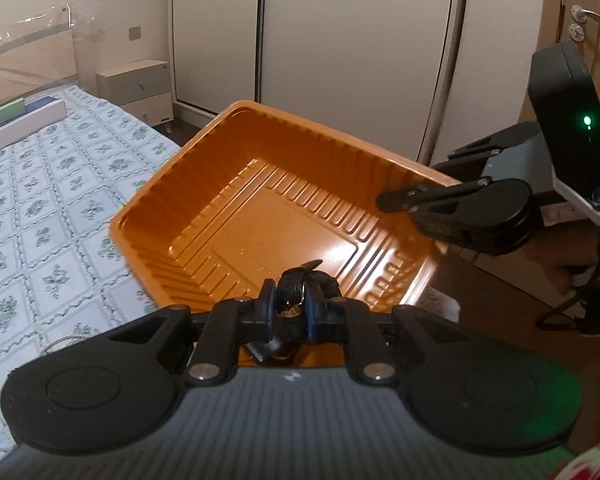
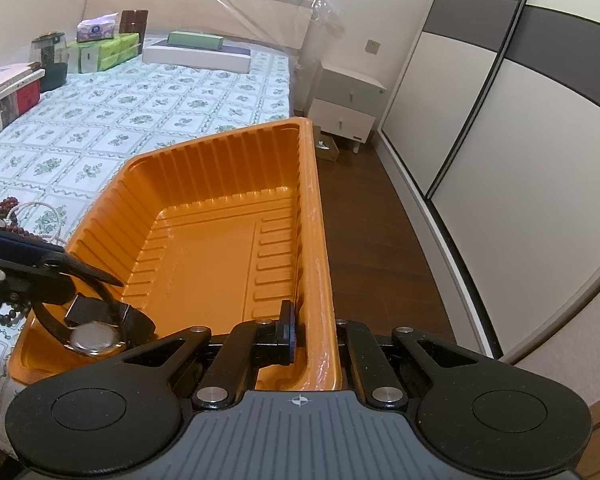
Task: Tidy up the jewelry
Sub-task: 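Carry the bracelet with the left tool into the tray and release, then grasp a dark bead necklace from the pile with the left tool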
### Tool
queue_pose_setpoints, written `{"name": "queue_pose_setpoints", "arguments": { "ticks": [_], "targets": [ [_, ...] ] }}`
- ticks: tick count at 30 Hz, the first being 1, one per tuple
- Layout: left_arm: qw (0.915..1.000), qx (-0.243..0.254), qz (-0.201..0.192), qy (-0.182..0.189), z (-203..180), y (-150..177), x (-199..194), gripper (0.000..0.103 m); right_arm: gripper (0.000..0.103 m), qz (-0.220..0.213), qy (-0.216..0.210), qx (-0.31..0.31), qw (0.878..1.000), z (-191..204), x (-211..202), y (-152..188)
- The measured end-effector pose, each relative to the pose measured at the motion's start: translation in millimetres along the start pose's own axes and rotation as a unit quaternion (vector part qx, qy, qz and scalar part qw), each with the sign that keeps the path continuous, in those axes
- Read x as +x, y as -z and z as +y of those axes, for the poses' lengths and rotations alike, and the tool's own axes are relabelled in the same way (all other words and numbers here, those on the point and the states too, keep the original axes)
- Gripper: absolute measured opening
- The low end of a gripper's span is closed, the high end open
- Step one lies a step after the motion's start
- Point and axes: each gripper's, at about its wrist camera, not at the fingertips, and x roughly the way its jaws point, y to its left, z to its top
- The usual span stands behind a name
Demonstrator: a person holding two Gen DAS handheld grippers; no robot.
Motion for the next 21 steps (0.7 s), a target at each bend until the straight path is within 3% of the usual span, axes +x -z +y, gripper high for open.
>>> {"name": "queue_pose_setpoints", "arguments": {
  "ticks": [4,6,8,13,21],
  "targets": [
    [1.0000,0.000,0.008,0.006,-0.9,2.4,8.3,0.017,0.006,-0.001,-0.001,0.001,1.000,0.2,0.0,-0.9],
    [1.0000,0.000,0.001,-0.004,-1.5,4.1,7.7,0.039,0.006,-0.001,-0.001,0.002,1.000,0.1,0.4,-0.8],
    [0.9999,-0.008,-0.009,-0.006,2.0,6.3,1.0,0.046,0.006,-0.001,0.000,0.003,1.000,-0.2,0.5,-0.2],
    [0.9987,-0.027,-0.017,-0.039,20.1,15.9,-19.7,0.046,0.006,-0.002,-0.001,0.003,1.000,-0.3,-0.1,0.7],
    [0.9850,-0.080,-0.012,-0.153,69.1,61.6,-67.9,0.050,0.006,-0.003,-0.002,0.001,1.000,-1.2,-3.1,1.5]
  ]
}}
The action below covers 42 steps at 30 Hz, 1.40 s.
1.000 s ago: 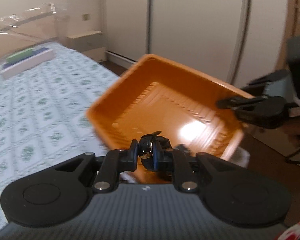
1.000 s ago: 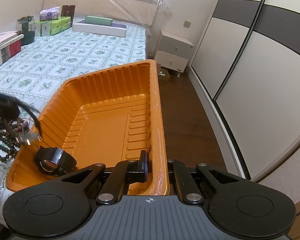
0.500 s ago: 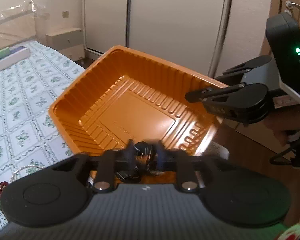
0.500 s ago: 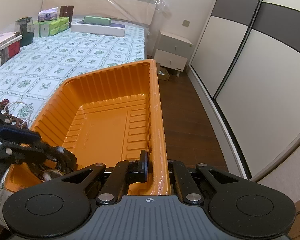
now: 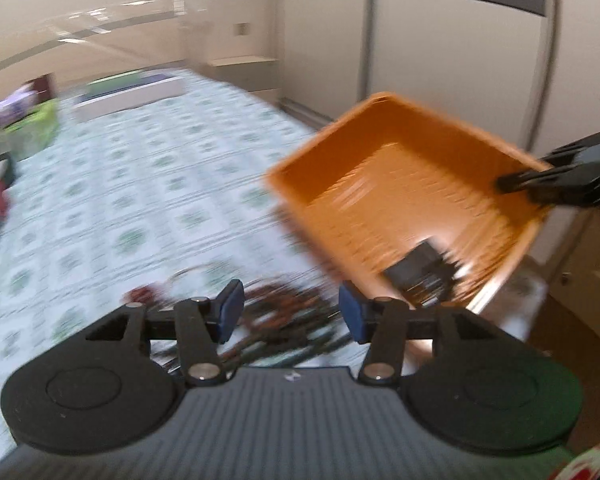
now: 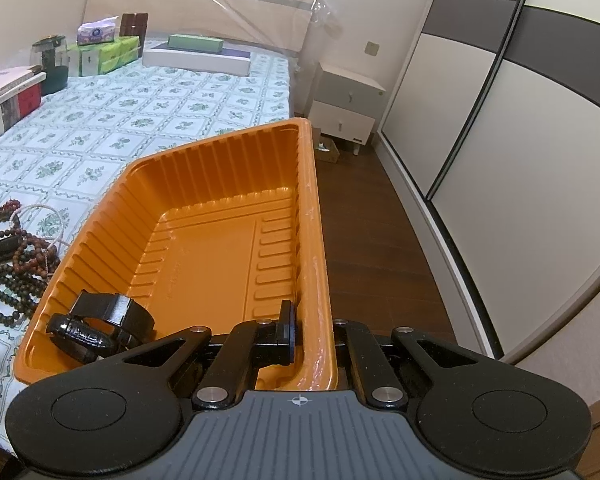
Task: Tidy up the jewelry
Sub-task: 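Grasp a dark bead necklace from the pile with the left tool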
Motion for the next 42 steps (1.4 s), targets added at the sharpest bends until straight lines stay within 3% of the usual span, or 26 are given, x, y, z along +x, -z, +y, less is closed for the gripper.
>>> {"name": "queue_pose_setpoints", "arguments": {
  "ticks": [7,12,25,29,34,42],
  "targets": [
    [0.9961,-0.029,0.036,-0.075,48.9,39.2,-13.8,0.051,0.006,0.003,-0.002,0.004,1.000,-1.5,0.6,-0.6],
    [0.9946,-0.028,0.044,-0.090,63.0,50.8,-10.3,0.050,0.006,0.005,-0.007,0.012,1.000,-2.5,-1.1,-3.9],
    [0.9979,-0.007,0.050,-0.041,39.2,58.9,8.6,0.042,0.006,0.004,-0.007,0.014,1.000,-2.2,-3.8,-9.8],
    [0.9975,-0.010,0.054,-0.044,36.4,59.1,16.8,0.030,0.006,0.005,-0.006,0.013,1.000,-1.1,-3.4,-9.4],
    [0.9973,-0.015,0.055,-0.048,36.1,56.1,23.1,0.027,0.006,0.006,-0.005,0.011,1.000,-0.2,-2.8,-8.6],
    [0.9959,-0.011,0.067,-0.060,38.2,53.4,28.2,0.004,0.006,0.006,-0.003,0.012,1.000,-0.3,-2.0,-7.4]
  ]
}}
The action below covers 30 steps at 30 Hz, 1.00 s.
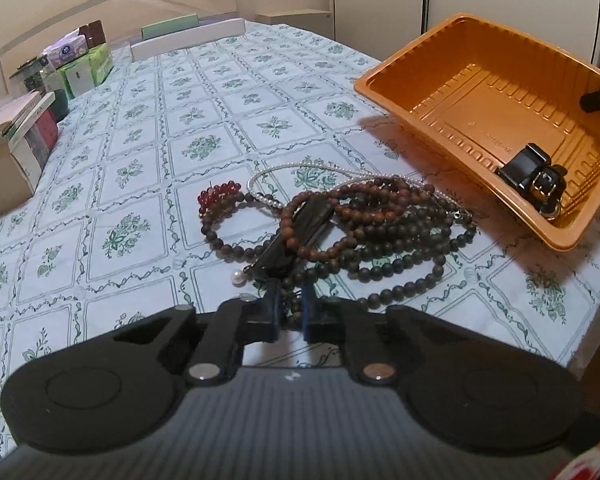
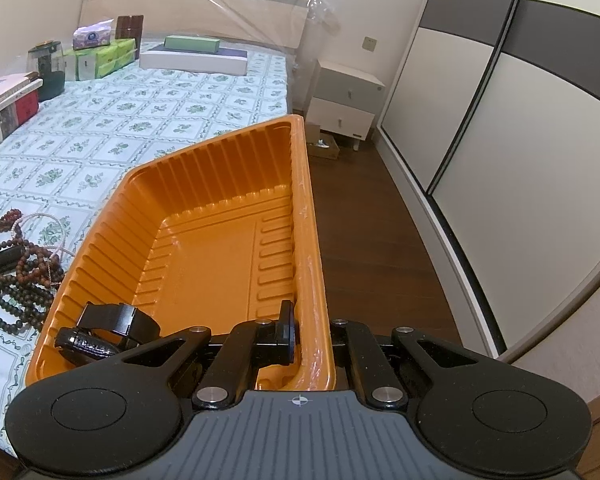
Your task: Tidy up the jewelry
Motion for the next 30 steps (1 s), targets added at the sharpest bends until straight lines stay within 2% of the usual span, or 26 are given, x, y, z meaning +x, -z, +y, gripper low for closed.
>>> {"name": "queue_pose_setpoints", "arguments": {
  "ticks": [7,10,13,15,18,22,26,30],
  "targets": [
    [0.9998,0.017,0.011,-0.007,6.3,8.3,-14.9,0.004,0.006,0.000,0.001,0.000,1.000,-0.5,0.4,0.2],
    [0.9992,0.024,0.020,-0.024,15.1,16.0,-25.0,0.004,0.006,0.000,0.000,0.000,1.000,-0.4,0.4,0.3],
    [0.9988,0.017,0.026,-0.037,27.4,22.0,-31.8,0.004,0.006,-0.001,0.000,-0.001,1.000,-0.3,1.0,0.4],
    [0.9992,0.005,0.024,-0.032,33.3,22.5,-34.9,0.005,0.006,-0.002,0.000,-0.001,1.000,0.1,1.3,0.3],
    [0.9995,0.005,0.006,-0.032,33.7,18.8,-37.2,0.021,0.006,-0.001,0.002,-0.002,1.000,1.0,1.6,0.6],
    [0.9998,0.015,-0.010,-0.012,24.4,7.6,-33.7,0.022,0.006,0.000,0.003,-0.003,1.000,1.5,1.0,1.0],
    [0.9976,0.049,-0.020,0.043,1.8,1.1,-31.2,0.022,0.006,0.001,0.005,-0.003,1.000,1.3,0.6,0.9],
    [0.9923,0.090,-0.007,0.085,-22.7,-0.8,-19.4,0.022,0.006,0.002,0.006,-0.004,1.000,1.3,0.7,0.6]
  ]
}}
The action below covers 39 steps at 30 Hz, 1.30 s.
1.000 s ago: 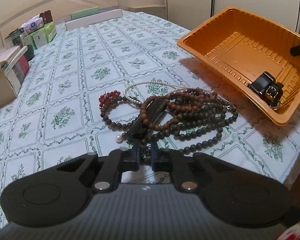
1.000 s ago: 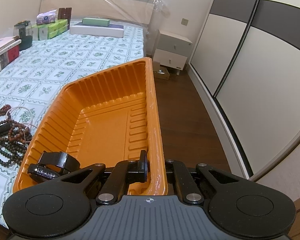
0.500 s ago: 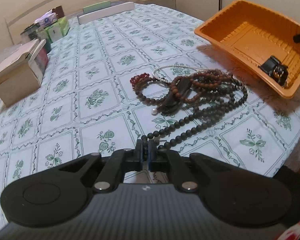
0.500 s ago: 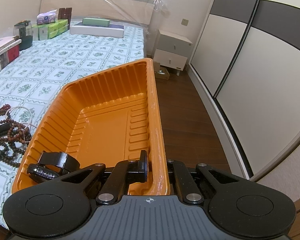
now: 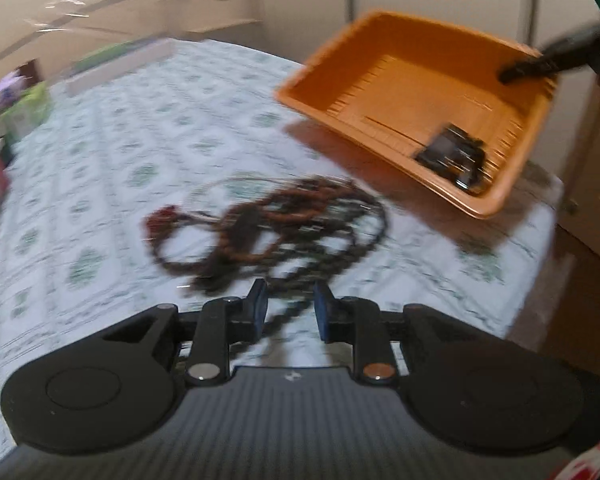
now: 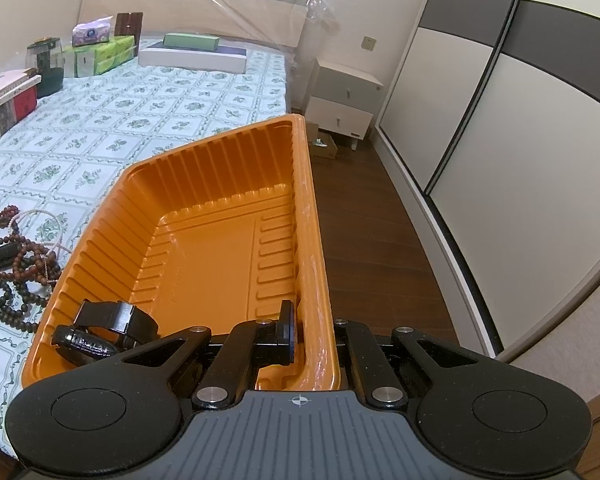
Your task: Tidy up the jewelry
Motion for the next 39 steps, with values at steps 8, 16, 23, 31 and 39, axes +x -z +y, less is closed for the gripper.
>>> {"name": "queue_pose_setpoints", "arguments": {
  "ticks": [8,16,23,31,39],
  "targets": [
    [0.9980,0.058,0.022,0.008,-17.8,-8.3,28.5,0.022,0.006,0.001,0.001,0.000,1.000,0.0,2.0,0.5],
    [0.9934,0.108,0.034,0.016,-26.2,-10.5,22.8,0.006,0.006,0.004,0.002,0.006,1.000,-1.4,5.2,3.0],
    [0.9967,0.078,-0.022,-0.001,-7.1,-31.0,-20.7,0.006,0.006,0.001,0.002,0.004,1.000,0.5,1.9,2.8],
    [0.9936,0.042,-0.097,-0.040,32.3,-83.6,-88.6,0.006,0.006,-0.009,0.003,0.003,1.000,4.3,-3.1,-0.1],
    [0.9831,0.058,-0.166,-0.050,50.2,-138.6,-149.7,0.006,0.006,-0.015,0.008,-0.002,1.000,9.3,-6.6,-3.1]
  ]
}}
